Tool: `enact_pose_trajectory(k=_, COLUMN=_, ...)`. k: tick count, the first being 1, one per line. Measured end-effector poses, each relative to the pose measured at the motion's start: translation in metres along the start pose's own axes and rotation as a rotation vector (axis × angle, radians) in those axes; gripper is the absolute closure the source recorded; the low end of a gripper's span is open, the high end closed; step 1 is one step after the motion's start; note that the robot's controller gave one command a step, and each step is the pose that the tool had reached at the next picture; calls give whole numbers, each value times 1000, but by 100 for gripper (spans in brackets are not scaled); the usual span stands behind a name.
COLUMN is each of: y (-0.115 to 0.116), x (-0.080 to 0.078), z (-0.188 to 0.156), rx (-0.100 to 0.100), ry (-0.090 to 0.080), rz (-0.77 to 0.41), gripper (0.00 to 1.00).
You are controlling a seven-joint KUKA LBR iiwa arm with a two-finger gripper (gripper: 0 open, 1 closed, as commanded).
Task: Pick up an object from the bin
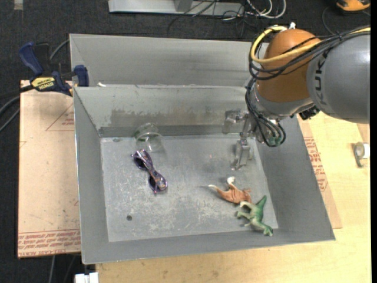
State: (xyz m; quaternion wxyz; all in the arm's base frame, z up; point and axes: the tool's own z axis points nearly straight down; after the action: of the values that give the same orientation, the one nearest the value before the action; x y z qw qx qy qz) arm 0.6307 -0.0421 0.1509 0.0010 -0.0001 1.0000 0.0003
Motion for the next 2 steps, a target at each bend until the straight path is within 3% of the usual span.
enact_pose_trajectory(k=1, y=-30, x=103, z=83, rx=-2, ry=11, rz=25, gripper=0)
enact_pose_trajectory(k=2, y=-39, x=81, z=30, rx=0, ry=-7, rz=233, gripper=0)
